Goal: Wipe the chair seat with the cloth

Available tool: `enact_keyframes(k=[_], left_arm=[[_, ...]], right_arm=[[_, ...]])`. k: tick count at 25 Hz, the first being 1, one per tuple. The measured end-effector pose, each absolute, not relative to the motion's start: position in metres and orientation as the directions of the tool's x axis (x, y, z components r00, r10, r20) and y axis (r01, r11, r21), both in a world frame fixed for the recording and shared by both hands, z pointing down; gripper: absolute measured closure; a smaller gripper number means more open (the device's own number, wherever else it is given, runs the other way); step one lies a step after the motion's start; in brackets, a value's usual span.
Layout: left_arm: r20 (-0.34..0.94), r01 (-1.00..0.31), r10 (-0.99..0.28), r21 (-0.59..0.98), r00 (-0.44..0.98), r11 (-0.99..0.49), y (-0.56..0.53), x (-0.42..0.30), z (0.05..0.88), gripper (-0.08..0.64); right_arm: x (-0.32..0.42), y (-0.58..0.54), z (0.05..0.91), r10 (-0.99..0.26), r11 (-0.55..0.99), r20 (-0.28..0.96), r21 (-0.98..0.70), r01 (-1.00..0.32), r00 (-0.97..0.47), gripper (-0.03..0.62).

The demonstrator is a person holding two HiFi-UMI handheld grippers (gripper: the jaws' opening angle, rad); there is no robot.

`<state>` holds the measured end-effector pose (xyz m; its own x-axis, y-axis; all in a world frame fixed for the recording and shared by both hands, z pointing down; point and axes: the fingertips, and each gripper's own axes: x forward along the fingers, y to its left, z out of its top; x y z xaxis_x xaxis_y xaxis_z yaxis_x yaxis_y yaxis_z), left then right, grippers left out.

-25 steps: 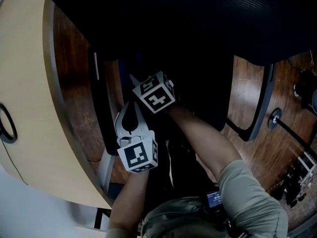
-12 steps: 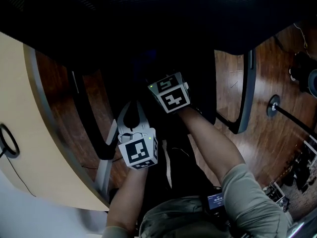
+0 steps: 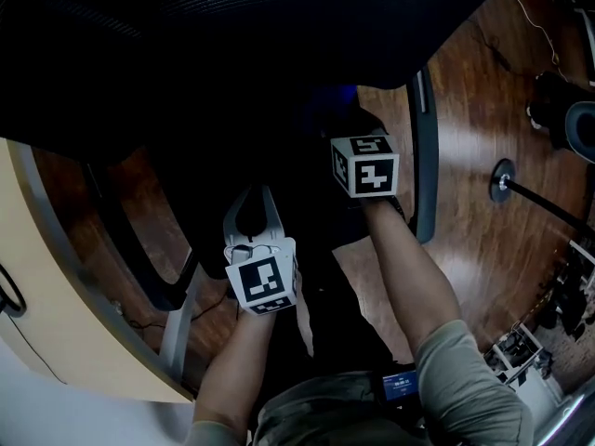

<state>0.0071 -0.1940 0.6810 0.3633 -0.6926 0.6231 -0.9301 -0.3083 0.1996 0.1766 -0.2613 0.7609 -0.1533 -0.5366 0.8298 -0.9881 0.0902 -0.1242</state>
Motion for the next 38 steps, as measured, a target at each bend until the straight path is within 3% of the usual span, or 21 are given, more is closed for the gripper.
enact_keyframes(k=[7,17,23,29,35,38], left_arm=[[0.603,-0.917,-0.692,0.217,0.396,-0.335,-0.192,0.039,0.677,0.555],[0.618,-0.935,-0.702,0.202,0.354,-0.293,-0.179,0.013,0.683,0.555],[0.617,-0.969,-0.748,0.136,0.244,-0.204,-0.164,-0.057,0.657,0.555],[0.61,-0.984,-0.772,0.13,0.178,-0.124,-0.127,-0.116,0.634,0.555],[0.611,-0.981,-0.775,0.182,0.162,-0.062,-0.09,-0.153,0.621,0.555],[0.62,-0.974,-0.756,0.2,0.208,-0.104,-0.073,-0.157,0.626,0.555]], right_arm=[[0.214,-0.238,0.779,-0.504,-0.003,0.862,-0.064,-0.998,-0.054,0.465],[0.197,-0.241,0.765,-0.547,0.025,0.833,-0.081,-0.996,-0.082,0.465],[0.088,-0.246,0.714,-0.592,0.226,0.74,-0.23,-0.947,-0.32,0.463],[-0.057,-0.22,0.698,-0.484,0.518,0.676,-0.291,-0.805,-0.556,0.466],[-0.148,-0.195,0.71,-0.365,0.648,0.689,-0.295,-0.702,-0.626,0.468],[-0.18,-0.184,0.723,-0.313,0.687,0.709,-0.29,-0.666,-0.631,0.468]])
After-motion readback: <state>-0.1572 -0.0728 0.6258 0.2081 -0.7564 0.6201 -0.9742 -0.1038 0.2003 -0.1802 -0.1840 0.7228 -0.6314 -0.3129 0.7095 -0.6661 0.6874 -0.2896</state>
